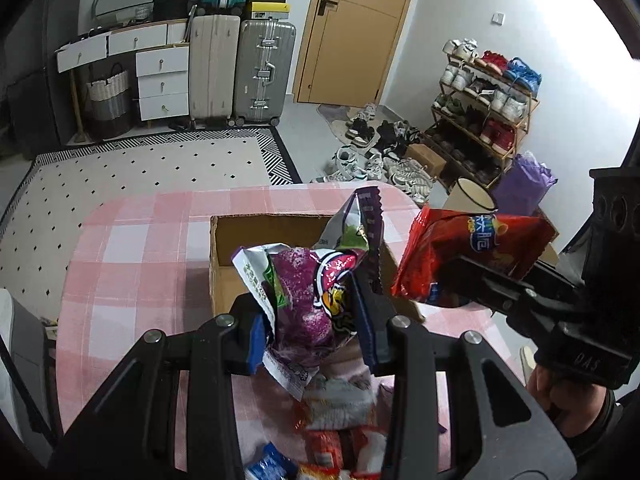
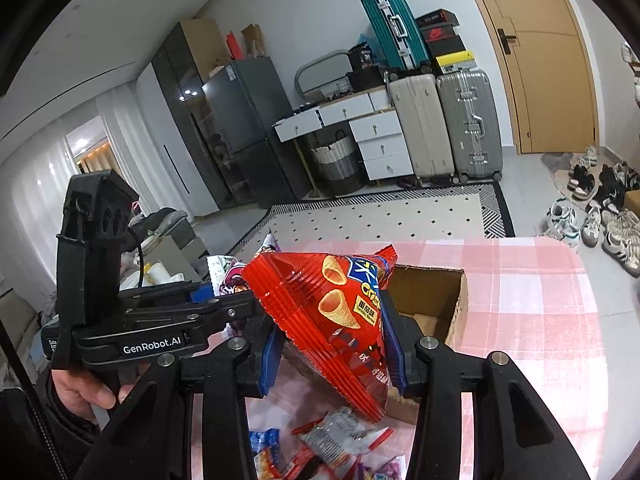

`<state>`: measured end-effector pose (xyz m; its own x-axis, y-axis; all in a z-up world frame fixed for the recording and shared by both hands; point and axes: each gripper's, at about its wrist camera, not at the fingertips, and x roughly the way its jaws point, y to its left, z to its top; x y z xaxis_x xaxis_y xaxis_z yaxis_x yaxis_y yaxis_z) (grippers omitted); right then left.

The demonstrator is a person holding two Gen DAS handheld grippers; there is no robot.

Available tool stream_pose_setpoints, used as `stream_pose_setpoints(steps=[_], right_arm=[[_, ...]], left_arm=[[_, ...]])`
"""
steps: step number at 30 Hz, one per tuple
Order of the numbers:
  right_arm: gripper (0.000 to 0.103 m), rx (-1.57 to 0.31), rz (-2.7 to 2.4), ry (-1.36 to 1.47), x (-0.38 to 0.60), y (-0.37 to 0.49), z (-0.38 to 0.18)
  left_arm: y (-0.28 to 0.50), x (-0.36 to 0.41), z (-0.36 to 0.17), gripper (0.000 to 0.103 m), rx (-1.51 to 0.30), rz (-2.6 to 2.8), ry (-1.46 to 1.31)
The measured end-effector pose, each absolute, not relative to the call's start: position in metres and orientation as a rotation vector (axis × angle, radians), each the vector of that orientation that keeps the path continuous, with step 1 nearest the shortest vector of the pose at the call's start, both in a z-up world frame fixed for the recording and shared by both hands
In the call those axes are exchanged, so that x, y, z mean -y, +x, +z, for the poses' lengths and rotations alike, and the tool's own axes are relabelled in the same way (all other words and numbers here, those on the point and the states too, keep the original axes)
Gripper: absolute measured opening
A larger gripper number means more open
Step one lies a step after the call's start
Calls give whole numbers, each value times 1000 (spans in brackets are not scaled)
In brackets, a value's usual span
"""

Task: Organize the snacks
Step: 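Lift both held bags and carry them over the open cardboard box, then open both grippers to drop the bags into the box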

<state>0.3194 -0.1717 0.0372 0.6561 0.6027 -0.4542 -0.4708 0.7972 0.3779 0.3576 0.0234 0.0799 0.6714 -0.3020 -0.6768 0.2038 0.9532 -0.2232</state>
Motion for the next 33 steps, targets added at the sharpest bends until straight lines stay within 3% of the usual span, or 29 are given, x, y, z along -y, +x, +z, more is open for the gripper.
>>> stream_pose_setpoints(steps=[12, 14, 15, 16, 17, 26, 28, 33], right_arm=[[44, -709, 549, 225, 151, 384, -15], [44, -729, 543, 225, 148, 392, -21], [47, -740, 536, 223, 149, 392, -26], [54, -746, 535, 226, 149, 394, -29], [56, -739, 543, 232, 151, 394, -30], [58, -643, 537, 252, 174, 365, -1], [62, -625, 536, 249, 176, 357, 7], [69, -586, 540, 237, 181, 330, 25]], left_arm=[[429, -6, 3, 38, -892, -254, -173], [434, -5, -8, 50, -915, -226, -161], [434, -6, -11, 54, -916, -217, -160], [432, -8, -15, 65, -914, -217, -160], [436, -10, -15, 71, -915, -202, -156], [387, -29, 5, 72, -807, -147, -134], [376, -27, 13, 80, -785, -136, -111], [353, -30, 31, 81, -757, -116, -92]])
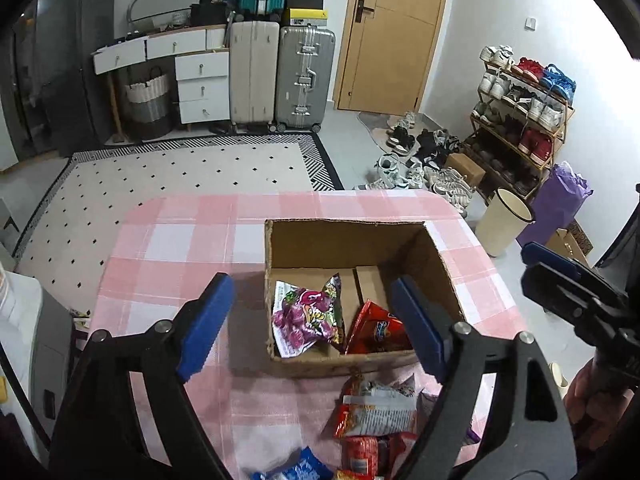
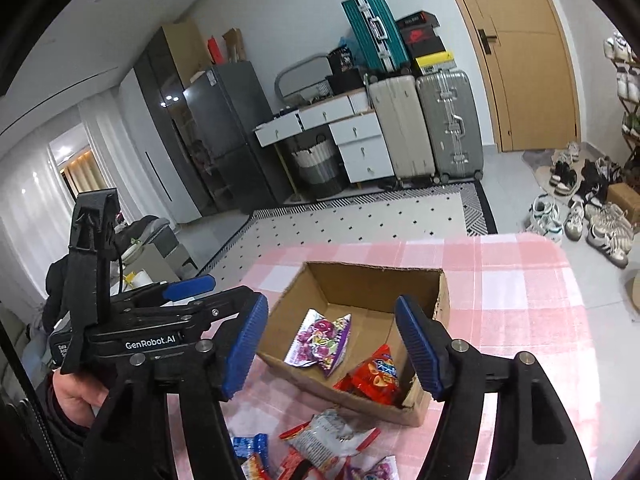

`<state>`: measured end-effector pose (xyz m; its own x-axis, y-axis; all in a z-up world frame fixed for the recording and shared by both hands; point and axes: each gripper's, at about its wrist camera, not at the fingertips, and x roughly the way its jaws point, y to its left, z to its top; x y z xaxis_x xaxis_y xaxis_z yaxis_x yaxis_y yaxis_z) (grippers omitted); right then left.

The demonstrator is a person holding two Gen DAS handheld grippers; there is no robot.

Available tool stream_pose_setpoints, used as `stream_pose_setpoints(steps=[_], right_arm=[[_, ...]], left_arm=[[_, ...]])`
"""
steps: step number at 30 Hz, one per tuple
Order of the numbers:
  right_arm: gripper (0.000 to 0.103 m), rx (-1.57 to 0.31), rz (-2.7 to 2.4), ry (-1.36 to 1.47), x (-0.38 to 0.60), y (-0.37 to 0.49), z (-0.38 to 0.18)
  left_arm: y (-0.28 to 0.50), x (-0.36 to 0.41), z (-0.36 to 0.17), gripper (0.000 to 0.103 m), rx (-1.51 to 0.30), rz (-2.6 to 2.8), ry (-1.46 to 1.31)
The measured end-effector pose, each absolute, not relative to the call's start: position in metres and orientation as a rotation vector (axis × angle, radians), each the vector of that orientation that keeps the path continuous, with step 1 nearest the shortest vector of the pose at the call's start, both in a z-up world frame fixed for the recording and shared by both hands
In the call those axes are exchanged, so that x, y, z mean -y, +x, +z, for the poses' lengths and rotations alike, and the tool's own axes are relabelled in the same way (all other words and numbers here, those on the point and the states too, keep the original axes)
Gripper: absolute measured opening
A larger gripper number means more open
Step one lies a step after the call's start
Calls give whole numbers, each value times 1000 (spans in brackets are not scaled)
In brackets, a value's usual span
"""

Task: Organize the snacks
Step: 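Open both grippers to drop the bags into the box, then move both tools back toward the remaining snack pile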

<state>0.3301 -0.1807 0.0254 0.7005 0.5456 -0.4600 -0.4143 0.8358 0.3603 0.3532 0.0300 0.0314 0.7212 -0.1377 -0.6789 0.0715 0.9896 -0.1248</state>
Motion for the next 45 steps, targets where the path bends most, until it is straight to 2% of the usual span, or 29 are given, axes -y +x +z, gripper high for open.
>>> stream_pose_setpoints(steps=[4, 11, 19, 31, 45], right_arm=[[80, -567, 541, 220, 183, 309, 38], [87, -542, 556, 188, 181, 262, 52], [100, -530, 547, 201, 190, 210, 56], [101, -543, 507, 190, 198, 137, 38], [101, -628, 487, 167, 201, 72, -13]], left_arm=[[316, -31, 47, 85, -738, -110, -84], [266, -33, 66, 101, -704, -97, -75], [204, -31, 80, 102, -669, -116, -66], [117, -32, 81, 102, -634, -140, -84], [59, -29, 29, 102, -680, -138, -120]])
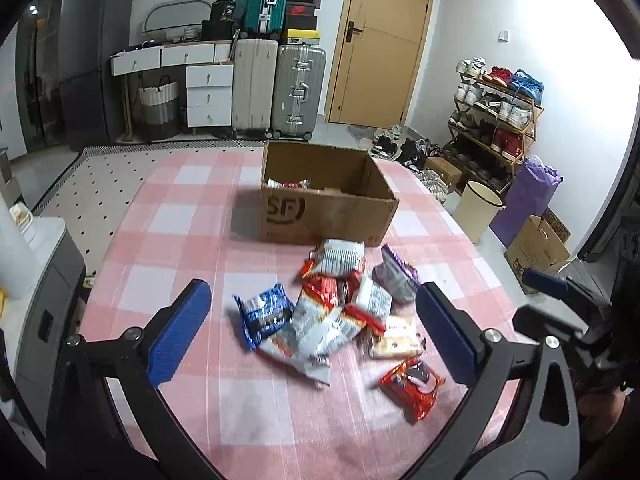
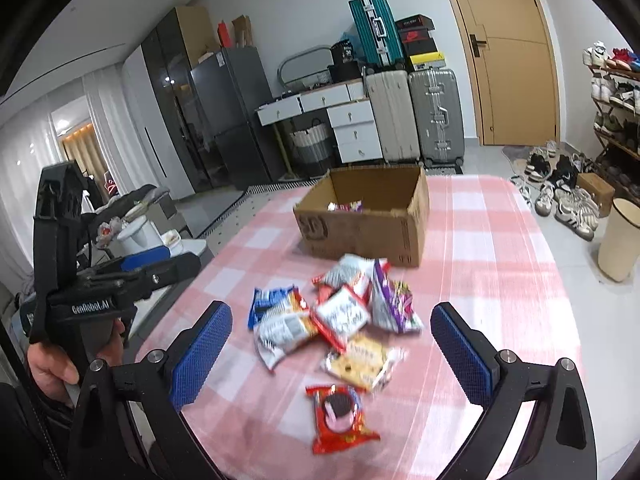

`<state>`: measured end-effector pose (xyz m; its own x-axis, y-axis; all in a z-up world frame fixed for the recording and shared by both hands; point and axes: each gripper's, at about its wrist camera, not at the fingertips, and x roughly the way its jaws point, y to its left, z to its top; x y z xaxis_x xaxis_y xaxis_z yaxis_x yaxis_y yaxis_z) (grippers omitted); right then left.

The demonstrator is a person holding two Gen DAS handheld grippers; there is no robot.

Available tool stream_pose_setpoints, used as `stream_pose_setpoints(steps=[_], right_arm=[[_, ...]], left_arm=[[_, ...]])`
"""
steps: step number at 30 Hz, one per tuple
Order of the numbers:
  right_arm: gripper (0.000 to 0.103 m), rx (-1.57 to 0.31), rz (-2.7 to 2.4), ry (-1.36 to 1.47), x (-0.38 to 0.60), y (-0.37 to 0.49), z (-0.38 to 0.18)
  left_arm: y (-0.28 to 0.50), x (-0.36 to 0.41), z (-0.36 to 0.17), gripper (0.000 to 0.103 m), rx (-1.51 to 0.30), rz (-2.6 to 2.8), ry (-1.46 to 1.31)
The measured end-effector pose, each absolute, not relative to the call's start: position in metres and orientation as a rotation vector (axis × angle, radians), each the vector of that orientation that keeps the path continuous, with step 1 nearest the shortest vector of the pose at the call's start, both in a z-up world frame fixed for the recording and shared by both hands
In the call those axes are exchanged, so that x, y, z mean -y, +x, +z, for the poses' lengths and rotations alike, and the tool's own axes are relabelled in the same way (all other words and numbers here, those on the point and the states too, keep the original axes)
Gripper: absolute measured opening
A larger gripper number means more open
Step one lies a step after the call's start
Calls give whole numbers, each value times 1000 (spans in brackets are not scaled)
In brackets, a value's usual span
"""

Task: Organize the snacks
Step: 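Move both tools back toward the remaining snack pile, then grasp the red Oreo pack with the right gripper while the left grasps a small red packet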

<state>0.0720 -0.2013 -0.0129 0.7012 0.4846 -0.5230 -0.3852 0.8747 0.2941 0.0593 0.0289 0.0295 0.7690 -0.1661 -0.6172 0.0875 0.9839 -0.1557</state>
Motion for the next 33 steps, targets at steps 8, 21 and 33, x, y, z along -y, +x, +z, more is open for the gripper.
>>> stream_pose_setpoints(steps=[8, 21, 33], right_arm=[[101, -683, 503, 105, 195, 54, -49], [94, -802, 545, 69, 176, 65, -103], [71, -924, 555, 35, 156, 88, -152]], left_arm=[[49, -34, 6, 102, -698, -105, -150], [53, -36, -43, 102, -774, -90, -144], [63, -50, -73, 102, -835, -59, -167]])
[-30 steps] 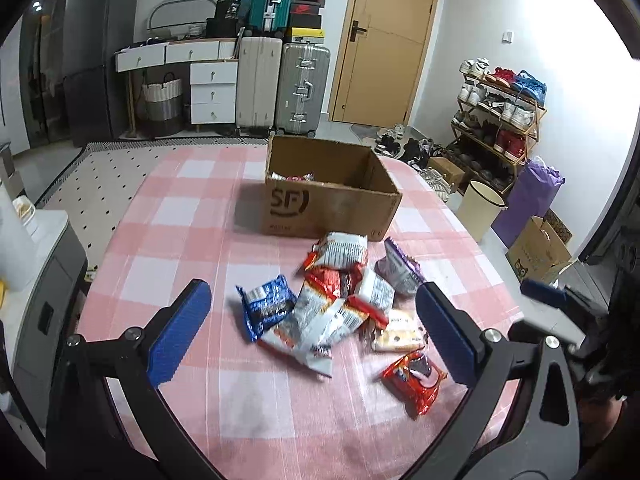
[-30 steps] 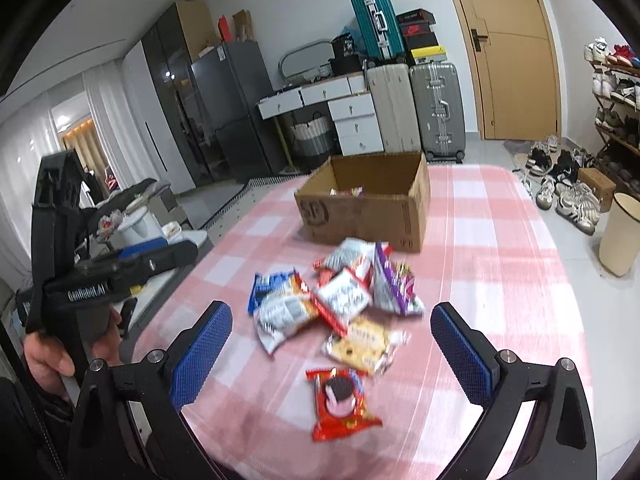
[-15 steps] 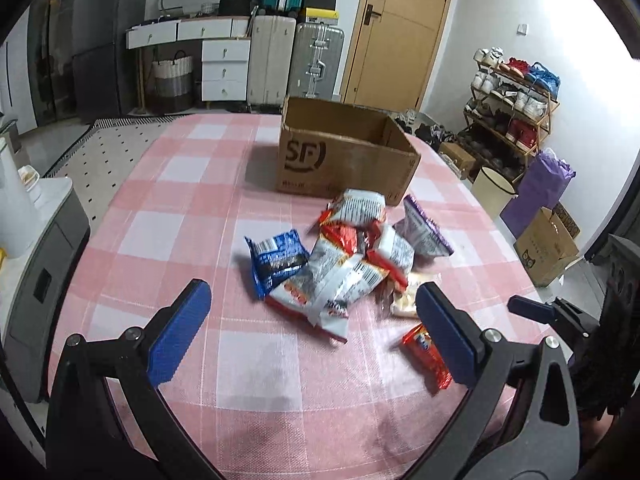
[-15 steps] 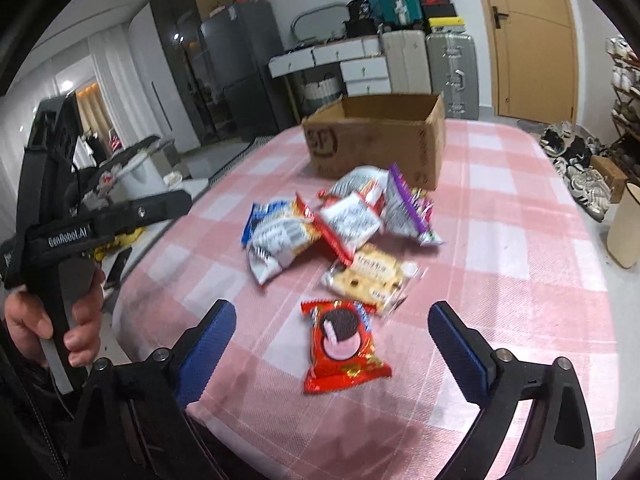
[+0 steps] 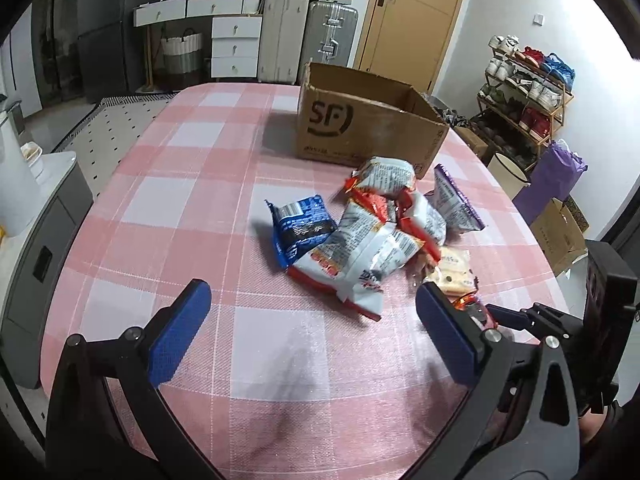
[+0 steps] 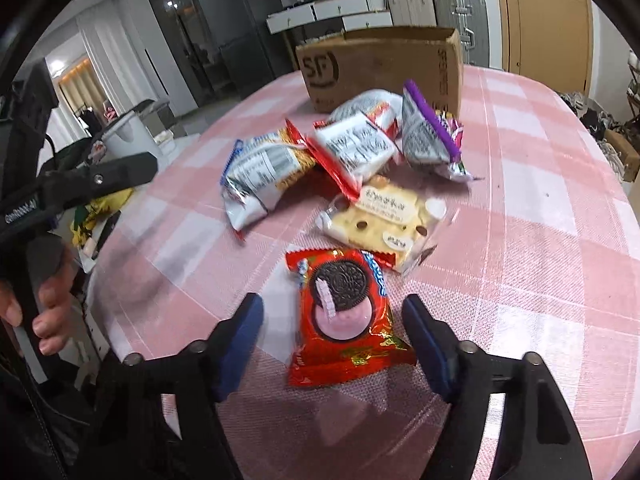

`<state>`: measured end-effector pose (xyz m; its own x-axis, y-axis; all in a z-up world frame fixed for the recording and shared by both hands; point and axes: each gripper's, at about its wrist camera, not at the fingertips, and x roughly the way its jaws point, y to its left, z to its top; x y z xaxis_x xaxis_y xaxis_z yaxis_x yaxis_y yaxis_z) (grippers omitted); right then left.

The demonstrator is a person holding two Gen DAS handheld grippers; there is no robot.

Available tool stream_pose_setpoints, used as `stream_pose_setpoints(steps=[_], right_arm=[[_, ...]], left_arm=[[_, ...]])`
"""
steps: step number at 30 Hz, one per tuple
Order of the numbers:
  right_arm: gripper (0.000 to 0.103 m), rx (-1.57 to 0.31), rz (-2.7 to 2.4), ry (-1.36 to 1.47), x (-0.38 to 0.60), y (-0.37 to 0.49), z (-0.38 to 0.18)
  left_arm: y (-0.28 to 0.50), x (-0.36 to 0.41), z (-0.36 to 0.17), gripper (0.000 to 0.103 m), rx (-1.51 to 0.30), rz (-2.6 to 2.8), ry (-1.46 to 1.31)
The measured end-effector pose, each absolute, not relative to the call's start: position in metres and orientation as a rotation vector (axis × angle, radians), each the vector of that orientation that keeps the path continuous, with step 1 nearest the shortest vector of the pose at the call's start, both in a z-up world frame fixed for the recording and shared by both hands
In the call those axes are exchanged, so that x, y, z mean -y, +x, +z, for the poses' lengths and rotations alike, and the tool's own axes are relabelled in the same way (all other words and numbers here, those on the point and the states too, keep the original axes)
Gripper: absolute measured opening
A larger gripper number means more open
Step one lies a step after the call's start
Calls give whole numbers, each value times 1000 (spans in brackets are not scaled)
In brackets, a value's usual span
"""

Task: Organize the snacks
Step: 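Grasp the red Oreo pack with the right gripper while the left grasps a small red packet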

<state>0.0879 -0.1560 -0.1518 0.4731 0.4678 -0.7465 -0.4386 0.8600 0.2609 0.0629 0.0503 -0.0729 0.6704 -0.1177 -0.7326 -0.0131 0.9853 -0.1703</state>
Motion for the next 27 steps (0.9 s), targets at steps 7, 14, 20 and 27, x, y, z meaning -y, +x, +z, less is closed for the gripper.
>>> stream_pose_setpoints(steps=[7, 14, 20, 27], right_arm=[[56, -923, 537, 23, 156, 95, -159], [45, -901, 539, 9, 158, 92, -160], [45, -880, 546, 88, 170, 88, -157], [45, -860, 560, 106, 174, 88, -151]], left_arm=[[65, -51, -81, 102, -850, -59, -172], [76, -45, -87, 102, -867, -84, -143], [88, -51, -97, 102, -891, -89, -169], [105, -40, -100, 102, -910, -132, -151]])
